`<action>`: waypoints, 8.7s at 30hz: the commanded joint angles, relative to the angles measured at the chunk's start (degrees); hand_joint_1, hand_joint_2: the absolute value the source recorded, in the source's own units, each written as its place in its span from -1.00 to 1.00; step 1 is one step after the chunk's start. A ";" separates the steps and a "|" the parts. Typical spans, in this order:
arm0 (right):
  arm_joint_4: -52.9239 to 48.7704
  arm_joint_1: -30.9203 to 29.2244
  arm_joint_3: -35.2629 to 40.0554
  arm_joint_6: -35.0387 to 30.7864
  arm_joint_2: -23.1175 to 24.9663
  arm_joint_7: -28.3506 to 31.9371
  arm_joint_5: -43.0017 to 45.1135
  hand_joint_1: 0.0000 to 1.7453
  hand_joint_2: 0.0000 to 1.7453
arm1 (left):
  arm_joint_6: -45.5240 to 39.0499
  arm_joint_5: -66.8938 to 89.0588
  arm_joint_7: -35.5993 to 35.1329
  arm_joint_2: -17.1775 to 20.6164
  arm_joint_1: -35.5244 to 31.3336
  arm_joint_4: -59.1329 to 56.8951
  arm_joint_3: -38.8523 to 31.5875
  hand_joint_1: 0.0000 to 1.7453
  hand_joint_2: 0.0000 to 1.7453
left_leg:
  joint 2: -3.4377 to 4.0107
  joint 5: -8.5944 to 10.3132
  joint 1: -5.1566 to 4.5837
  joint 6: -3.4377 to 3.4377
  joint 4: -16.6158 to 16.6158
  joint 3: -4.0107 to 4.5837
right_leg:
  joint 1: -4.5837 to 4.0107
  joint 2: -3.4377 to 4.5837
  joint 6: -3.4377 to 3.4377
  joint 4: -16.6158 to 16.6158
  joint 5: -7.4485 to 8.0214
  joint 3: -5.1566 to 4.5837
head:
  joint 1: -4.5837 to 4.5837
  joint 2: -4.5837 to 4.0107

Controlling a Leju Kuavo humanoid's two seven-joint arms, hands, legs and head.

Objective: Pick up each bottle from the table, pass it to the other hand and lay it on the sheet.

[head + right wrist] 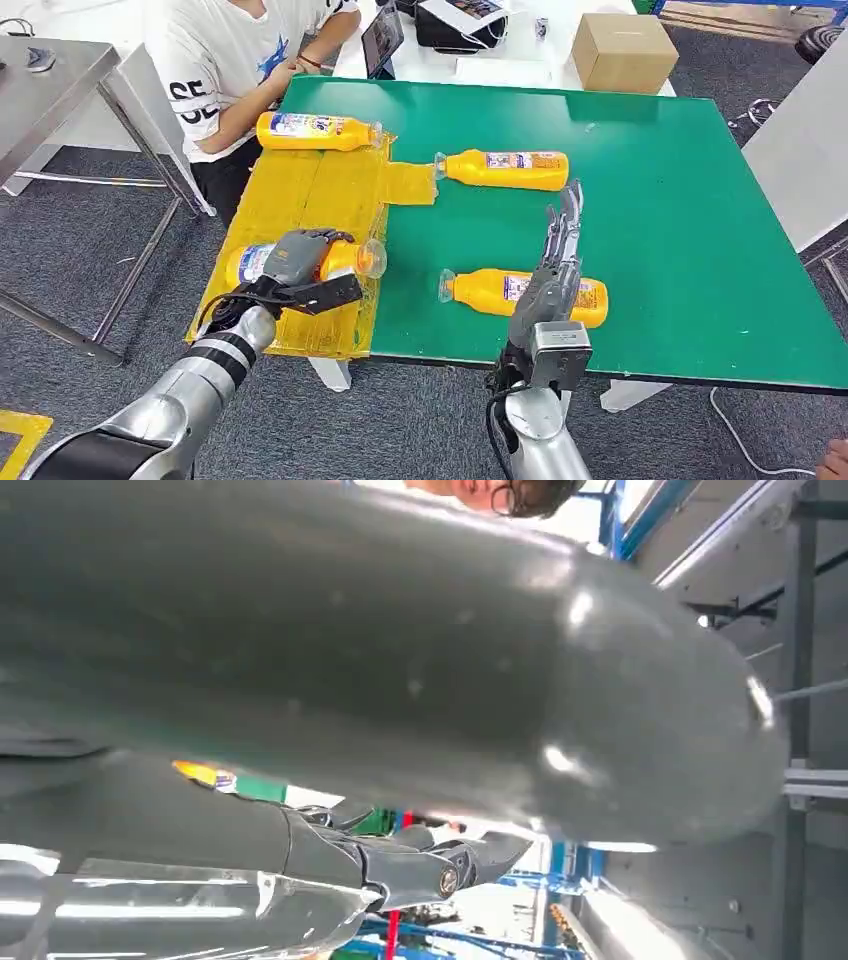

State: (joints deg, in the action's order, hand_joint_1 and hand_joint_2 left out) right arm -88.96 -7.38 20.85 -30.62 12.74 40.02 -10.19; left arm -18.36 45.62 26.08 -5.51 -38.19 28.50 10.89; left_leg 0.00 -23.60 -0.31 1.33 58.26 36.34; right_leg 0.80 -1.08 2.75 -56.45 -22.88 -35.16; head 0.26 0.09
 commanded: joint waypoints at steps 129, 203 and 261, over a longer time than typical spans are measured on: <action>50.77 -24.42 3.07 32.09 -22.17 -33.19 -35.56 -1.00 1.00 | -5.40 -32.63 13.92 -4.30 14.03 17.10 -13.89 -1.00 1.00 | -0.14 0.01 0.02 -0.01 -0.02 -0.42 | -0.03 -0.03 -0.07 0.12 -0.03 0.48 | 0.00 0.00; 15.61 -1.86 -10.42 -3.37 -4.00 -2.39 -20.41 1.00 1.00 | 30.48 -67.27 -3.37 -8.05 19.54 31.99 2.42 -1.00 1.00 | 0.13 -0.15 0.06 -0.14 -0.14 -0.54 | -0.08 0.34 -0.07 0.20 -0.03 0.51 | 0.02 0.00; 43.25 -8.95 9.72 -0.06 3.14 -1.24 -21.94 1.00 1.00 | 35.02 -68.89 -6.25 -6.22 18.20 24.03 16.00 -1.00 1.00 | 0.09 -0.07 0.03 -0.10 -0.07 -0.27 | -0.03 0.26 -0.02 0.07 -0.01 0.20 | 0.00 0.00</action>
State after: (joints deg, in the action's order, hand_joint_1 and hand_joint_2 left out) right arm -53.70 -12.33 24.20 -31.28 15.13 38.42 -31.98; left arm 19.19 -25.55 19.91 -12.50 -17.07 59.19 21.90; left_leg -0.01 -23.58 -0.32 1.32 58.25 36.34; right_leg 0.81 -0.97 2.82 -56.44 -22.84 -35.18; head 0.26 0.09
